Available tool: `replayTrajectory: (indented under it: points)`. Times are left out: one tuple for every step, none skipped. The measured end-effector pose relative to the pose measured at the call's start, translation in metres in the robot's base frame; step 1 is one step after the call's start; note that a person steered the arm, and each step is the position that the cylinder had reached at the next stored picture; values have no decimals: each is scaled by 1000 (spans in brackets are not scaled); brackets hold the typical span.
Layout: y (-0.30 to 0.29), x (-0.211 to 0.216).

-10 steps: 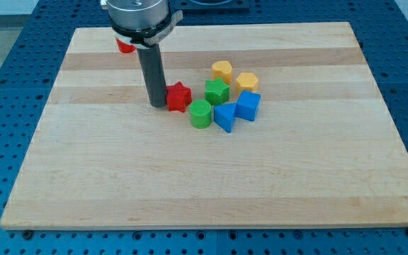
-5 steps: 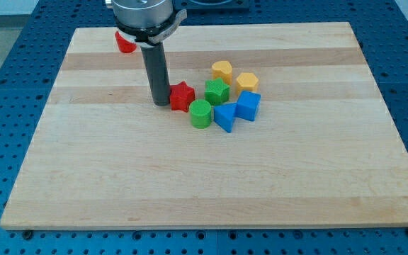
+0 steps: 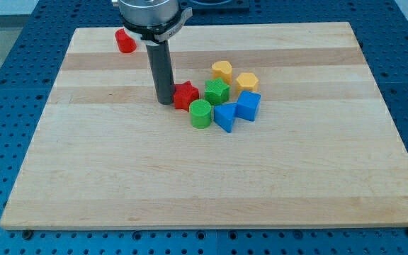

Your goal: Push the red star closer to the group of blocks

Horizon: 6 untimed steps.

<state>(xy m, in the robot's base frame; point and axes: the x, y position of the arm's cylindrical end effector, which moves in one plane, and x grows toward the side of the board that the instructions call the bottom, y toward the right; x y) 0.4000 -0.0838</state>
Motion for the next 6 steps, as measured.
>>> replayTrajectory:
  points:
    - [0, -2]
    - [0, -2]
    - [0, -5]
    - [0, -7]
    - [0, -10]
    - [0, -11]
